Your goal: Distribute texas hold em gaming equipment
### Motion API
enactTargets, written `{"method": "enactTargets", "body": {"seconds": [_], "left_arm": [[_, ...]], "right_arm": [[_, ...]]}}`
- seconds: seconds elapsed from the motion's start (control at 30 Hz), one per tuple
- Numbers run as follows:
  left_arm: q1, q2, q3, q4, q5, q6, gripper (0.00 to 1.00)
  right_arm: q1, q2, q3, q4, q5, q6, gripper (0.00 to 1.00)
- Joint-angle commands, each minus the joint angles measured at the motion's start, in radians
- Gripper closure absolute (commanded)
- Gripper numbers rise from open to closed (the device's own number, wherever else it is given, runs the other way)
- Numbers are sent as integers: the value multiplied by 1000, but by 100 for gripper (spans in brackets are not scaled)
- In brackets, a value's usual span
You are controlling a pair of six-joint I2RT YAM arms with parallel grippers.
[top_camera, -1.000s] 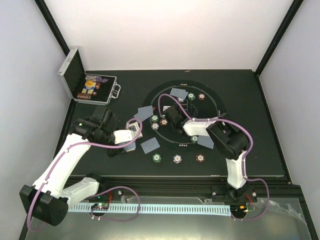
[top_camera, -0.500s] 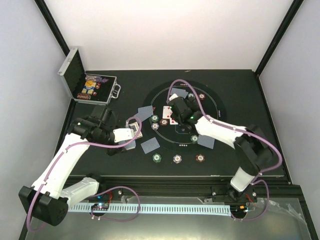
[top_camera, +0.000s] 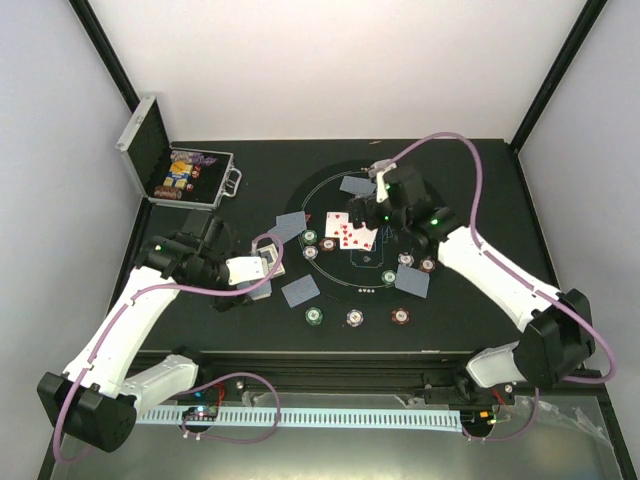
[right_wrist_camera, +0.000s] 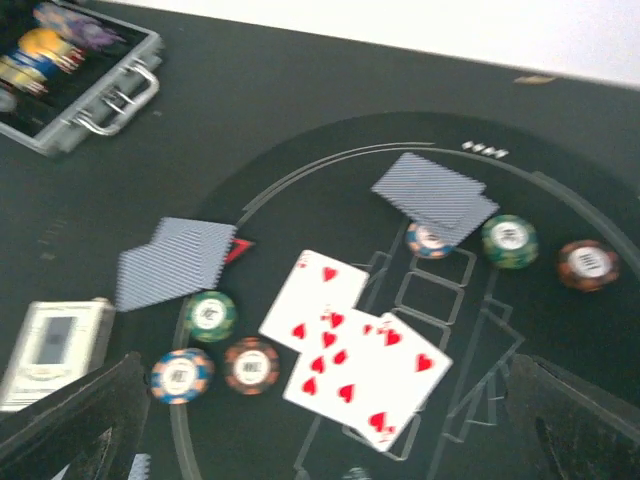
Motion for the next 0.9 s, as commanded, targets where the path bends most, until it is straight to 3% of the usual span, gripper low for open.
{"method": "enactTargets", "body": {"seconds": [0.0,0.13,0.3,0.43,0.67,0.87], "left_arm": [[2,-18,46,-21,18,-12,98],[2,-10,41,-7,25,-13,98],[3,2,43,5,46,-12,98],[2,7,45,7,42,-12,99],[2,8,43,7,37,-12,98],[2,9,45,7,40,-11,98]], "right_arm": [[-94,-4,70,-72,-444,148,0],[-66,-19,26,19,-657,301,0],[114,-12,-45,123,-684,493,1],[213,68,-56,207,-764,637,11],[315,153,-45,310,-797,720,18],[333,205,-62,391,-826,789,23]]}}
